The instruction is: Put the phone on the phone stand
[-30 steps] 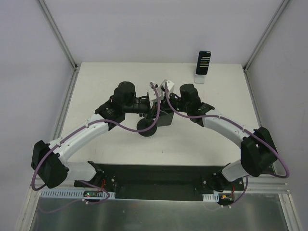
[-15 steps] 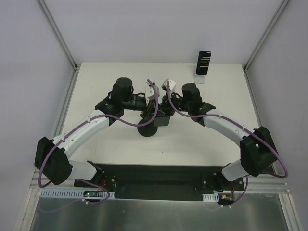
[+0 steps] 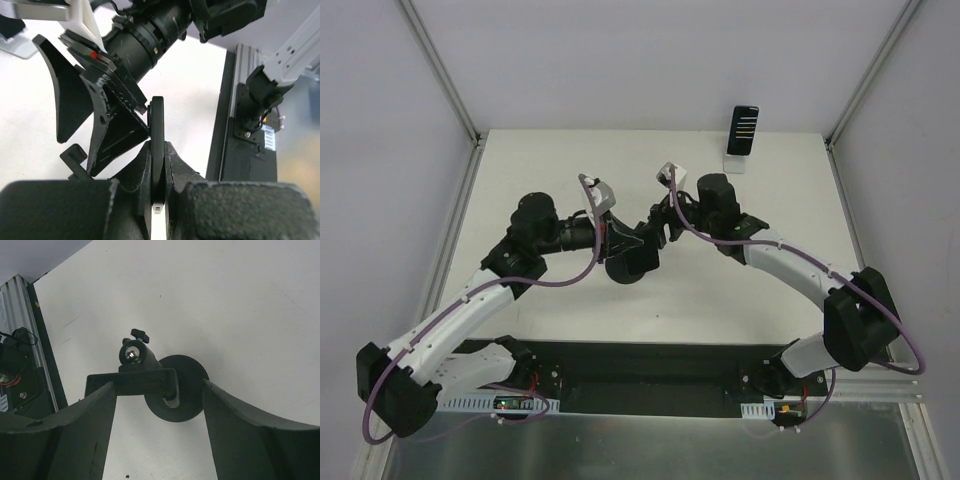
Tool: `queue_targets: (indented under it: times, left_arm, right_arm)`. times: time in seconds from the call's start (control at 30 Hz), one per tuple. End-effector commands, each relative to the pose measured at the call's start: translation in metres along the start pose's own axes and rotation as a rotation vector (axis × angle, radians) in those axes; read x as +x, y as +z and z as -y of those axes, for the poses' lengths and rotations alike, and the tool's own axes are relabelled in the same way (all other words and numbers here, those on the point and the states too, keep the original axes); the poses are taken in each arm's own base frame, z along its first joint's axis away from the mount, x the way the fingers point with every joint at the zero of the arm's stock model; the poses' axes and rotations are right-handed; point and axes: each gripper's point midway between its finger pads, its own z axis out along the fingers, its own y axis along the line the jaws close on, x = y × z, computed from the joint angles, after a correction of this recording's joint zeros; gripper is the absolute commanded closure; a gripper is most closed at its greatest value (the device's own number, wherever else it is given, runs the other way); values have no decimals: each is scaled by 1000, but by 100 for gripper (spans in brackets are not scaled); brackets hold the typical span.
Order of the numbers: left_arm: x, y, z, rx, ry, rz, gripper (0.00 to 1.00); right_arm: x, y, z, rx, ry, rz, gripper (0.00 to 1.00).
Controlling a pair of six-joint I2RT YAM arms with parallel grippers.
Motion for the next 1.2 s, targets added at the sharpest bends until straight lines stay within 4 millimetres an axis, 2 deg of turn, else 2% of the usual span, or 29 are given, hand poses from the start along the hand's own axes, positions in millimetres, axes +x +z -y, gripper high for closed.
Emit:
queue_targets:
  times: [0.0,0.13,0.17,0.2,0.33,0.43,0.47,0.5,0.57,0.63,0.7,0.73,0.83,0.93,0.97,1.03,1.07,1.17]
  left_arm:
    - [-48,-23,15,-63,-14,177,100]
    - [-55,-39,28,-70,-50,204,100]
    - [-58,-41,26,-99,-57,216,100]
    - [-60,-43,25,-114,-78,224,100]
    - [-72,-49,19,-180,-126,248,100]
    - [-82,-47,15,-197,-153,258,100]
    - [-83,-46,14,-202,-157,257,100]
    - [-84,-45,12,-199,-157,255,100]
    - [-89,-37,16,-147,-150,244,100]
    - [-89,-29,28,-44,-144,222,100]
    - [-97,-25,34,15,-124,252,100]
    - [-94,-22,36,40,-123,249,100]
    - [-97,-21,37,65,-102,275,100]
    - [-104,-20,41,92,-80,297,100]
    - [-106,-19,42,106,-73,301,100]
    - [-109,-18,48,148,-66,300,100]
    - [-109,-18,50,164,-65,296,100]
    - [-108,-18,59,228,-56,284,100]
  right_arm:
    - [-40,-18,-23,19,-60,98,26]
    - [-42,-48,-16,132,-53,107,18]
    - [-46,-61,-18,144,-54,122,17]
    - [-47,-70,-13,164,-39,133,16]
    - [-43,-99,-14,153,-22,179,13]
    - [-43,-107,-39,33,-58,231,12]
    - [-49,-111,-55,-43,-91,265,12]
    - [-44,-110,-61,-85,-90,266,12]
    - [-51,-112,-84,-212,-98,300,11]
    - [-49,-109,-95,-275,-102,293,11]
    - [-44,-102,-103,-316,-102,271,12]
    - [-45,-100,-104,-322,-101,267,13]
    - [-42,-92,-114,-386,-87,238,20]
    - [-40,-85,-125,-439,-96,229,35]
    - [-41,-84,-126,-450,-105,234,46]
    - [-41,-85,-131,-471,-74,229,56]
    - [-43,-87,-134,-489,-86,241,65]
    - [-45,-93,-144,-527,-100,261,77]
